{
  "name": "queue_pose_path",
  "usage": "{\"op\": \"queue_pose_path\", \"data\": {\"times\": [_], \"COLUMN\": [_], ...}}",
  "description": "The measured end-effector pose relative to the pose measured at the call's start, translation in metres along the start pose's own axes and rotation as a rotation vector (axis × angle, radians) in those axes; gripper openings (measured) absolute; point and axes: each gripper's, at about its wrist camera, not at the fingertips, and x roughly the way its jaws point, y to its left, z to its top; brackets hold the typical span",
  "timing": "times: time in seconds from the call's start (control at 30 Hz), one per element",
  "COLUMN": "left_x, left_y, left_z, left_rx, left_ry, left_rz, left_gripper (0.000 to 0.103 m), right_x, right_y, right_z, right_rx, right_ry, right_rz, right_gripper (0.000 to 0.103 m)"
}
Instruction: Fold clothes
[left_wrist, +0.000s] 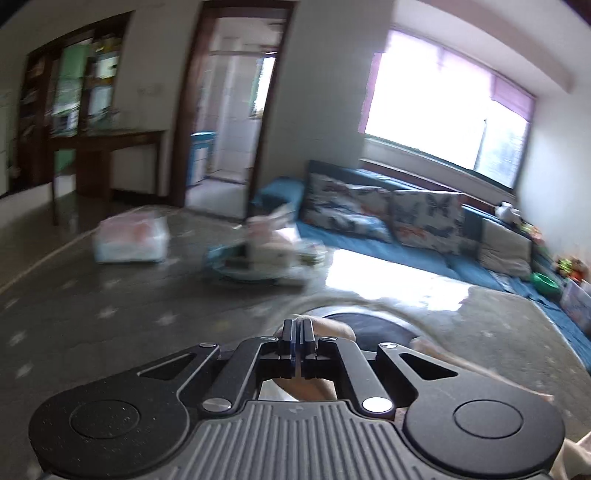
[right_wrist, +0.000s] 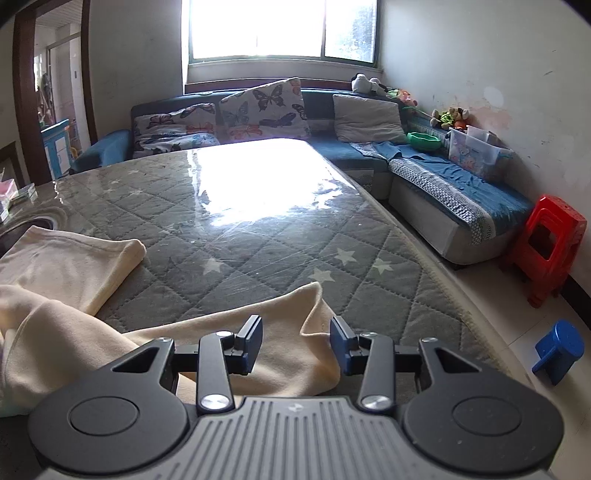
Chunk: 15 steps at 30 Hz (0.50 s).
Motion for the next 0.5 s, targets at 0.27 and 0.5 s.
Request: {"op": "queue_pose_path", "data": {"times": [0.27,0.5], "left_x": [0.018,-0.011], "left_y": [0.051,0.023], "left_z": [-0.045,-0.055], "left_rx": [-0.031,0.102], "left_ry": [0.202,0.194], "left_rz": [0.130,0.040], "left_gripper": [0.004,0.006], "right_x": [0.013,-0.001], "right_y": [0.001,0.003], "right_z": [-0.006,0.002], "right_rx": [-0.039,-0.070], "right_ry": [0.032,0.011], "right_rz": [0.015,0.033], "right_gripper": [0.045,0.044]}}
